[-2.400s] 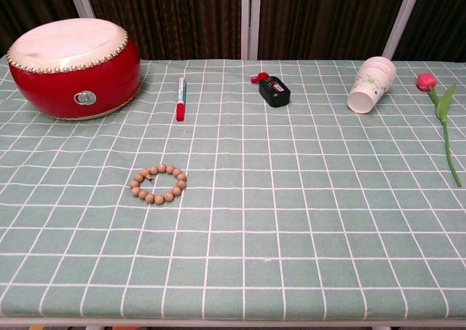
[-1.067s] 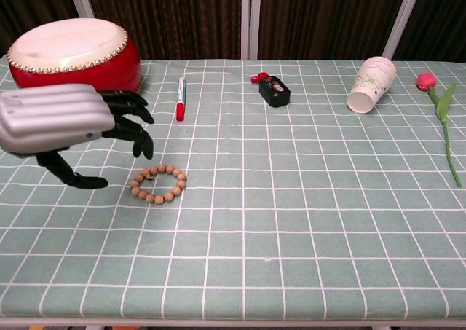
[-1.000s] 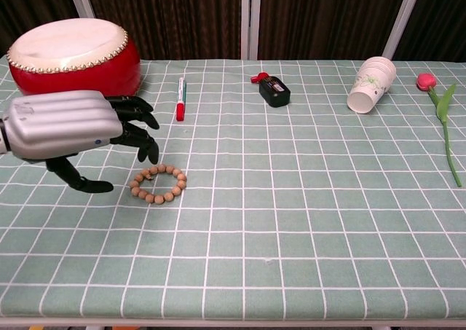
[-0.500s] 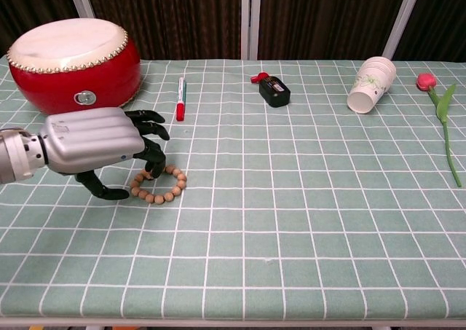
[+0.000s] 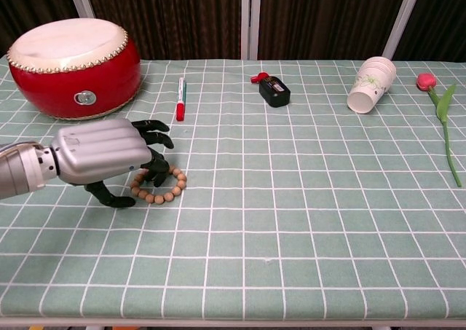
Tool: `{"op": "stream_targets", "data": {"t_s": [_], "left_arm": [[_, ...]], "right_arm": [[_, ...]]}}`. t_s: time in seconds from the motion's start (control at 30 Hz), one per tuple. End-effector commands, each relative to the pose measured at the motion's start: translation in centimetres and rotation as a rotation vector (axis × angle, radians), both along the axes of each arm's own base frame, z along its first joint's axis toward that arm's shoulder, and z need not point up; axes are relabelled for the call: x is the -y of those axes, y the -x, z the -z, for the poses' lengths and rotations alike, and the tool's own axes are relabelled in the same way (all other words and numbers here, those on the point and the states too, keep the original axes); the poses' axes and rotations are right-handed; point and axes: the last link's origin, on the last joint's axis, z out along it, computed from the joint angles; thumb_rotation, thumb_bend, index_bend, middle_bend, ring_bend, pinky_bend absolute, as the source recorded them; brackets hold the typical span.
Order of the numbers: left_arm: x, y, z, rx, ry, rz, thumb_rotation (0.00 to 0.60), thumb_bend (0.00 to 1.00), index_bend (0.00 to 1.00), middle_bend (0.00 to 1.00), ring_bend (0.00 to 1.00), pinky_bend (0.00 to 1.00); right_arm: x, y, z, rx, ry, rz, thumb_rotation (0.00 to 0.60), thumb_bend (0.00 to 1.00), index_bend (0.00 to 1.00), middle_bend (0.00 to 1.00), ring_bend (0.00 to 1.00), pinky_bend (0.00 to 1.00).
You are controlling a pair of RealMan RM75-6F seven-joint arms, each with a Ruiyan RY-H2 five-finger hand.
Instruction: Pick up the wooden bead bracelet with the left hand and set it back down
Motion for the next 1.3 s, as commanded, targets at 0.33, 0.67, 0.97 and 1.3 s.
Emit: {"op": "stream_targets", "data": {"t_s": [0.33, 0.67, 0.97, 1.3], "left_arm": [[0.5, 0.7, 0.9, 0.015, 0.008, -0.022, 0.6, 0.28, 0.5, 0.53, 0.2, 0.08], [0.7, 0.9, 0.3, 0.187, 0.031, -0.139, 0.6, 0.35, 0.57, 0.62, 0.28, 0.09], [0.5, 0.4, -3.0, 0.824, 0.332, -0.76, 0.6, 0.38, 0.59, 0.63, 0.3, 0.1], [0.9, -0.7, -5.9, 1.342, 0.775, -1.36, 0.6, 0.39, 0.57, 0.62, 0.3, 0.13]], "right_arm": [[-0.1, 0.1, 0.0, 0.008, 0.004, 0.006, 0.6, 0.13, 0.0, 0.07, 0.0, 0.0], [-0.6, 0.0, -0.2, 0.014, 0.014, 0.001, 0.6, 0.13, 0.0, 0.07, 0.0, 0.0], [-1.1, -0.2, -0.6, 0.021, 0.03, -0.015, 0.6, 0.13, 0.0, 0.07, 0.0, 0.0], [-1.0, -0.3, -0.8, 0.024, 0.036, -0.022, 0.6, 0.13, 0.0, 0.07, 0.0, 0.0]]}}
